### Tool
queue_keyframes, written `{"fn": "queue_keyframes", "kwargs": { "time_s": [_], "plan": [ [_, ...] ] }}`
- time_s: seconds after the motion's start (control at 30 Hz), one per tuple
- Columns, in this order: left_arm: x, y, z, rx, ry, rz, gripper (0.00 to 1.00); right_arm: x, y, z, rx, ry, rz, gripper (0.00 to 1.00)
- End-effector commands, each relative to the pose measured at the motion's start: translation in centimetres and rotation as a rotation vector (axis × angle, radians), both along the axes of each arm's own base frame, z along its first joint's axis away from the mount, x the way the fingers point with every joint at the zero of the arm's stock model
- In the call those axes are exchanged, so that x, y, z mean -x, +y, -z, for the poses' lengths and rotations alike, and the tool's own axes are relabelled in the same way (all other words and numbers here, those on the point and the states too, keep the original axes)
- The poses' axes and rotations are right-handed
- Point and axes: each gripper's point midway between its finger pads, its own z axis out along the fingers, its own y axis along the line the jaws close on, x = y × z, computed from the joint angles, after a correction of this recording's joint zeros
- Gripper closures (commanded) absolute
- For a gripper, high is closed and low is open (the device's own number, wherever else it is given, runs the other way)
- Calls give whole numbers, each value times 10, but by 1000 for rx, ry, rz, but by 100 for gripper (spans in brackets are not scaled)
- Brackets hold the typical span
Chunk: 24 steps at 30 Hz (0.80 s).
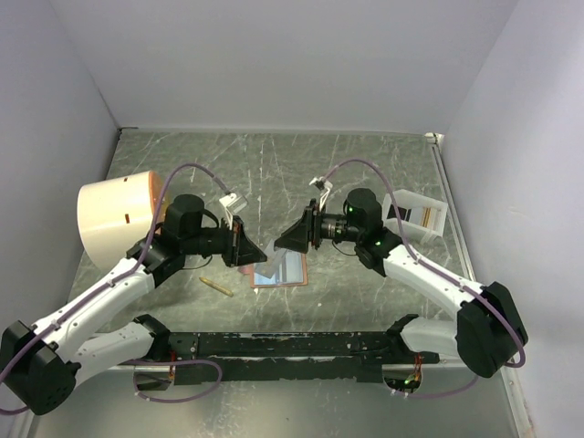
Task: Put the credit cards into the card holder
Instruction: Pick up the credit card from the storage box.
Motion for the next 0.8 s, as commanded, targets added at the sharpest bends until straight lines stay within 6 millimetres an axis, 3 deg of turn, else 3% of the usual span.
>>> {"fn": "queue_keyframes", "kwargs": {
  "time_s": [0.0,0.13,0.37,0.73,0.77],
  "plan": [
    [-19,4,-14,23,-18,-133,93,-27,2,-18,-104,86,191,45],
    [-24,7,-21,46,-24,-194,93,-21,2,-3,-151,169,192,44],
    [-31,9,-35,128,-13,-281,93,-10,3,-9,-276,216,151,42],
    [-35,8,-38,186,30,-324,93,2,5,-21,-386,218,68,88],
    [-35,7,-36,185,36,-323,93,2,5,-22,-392,216,63,96]
  ]
}}
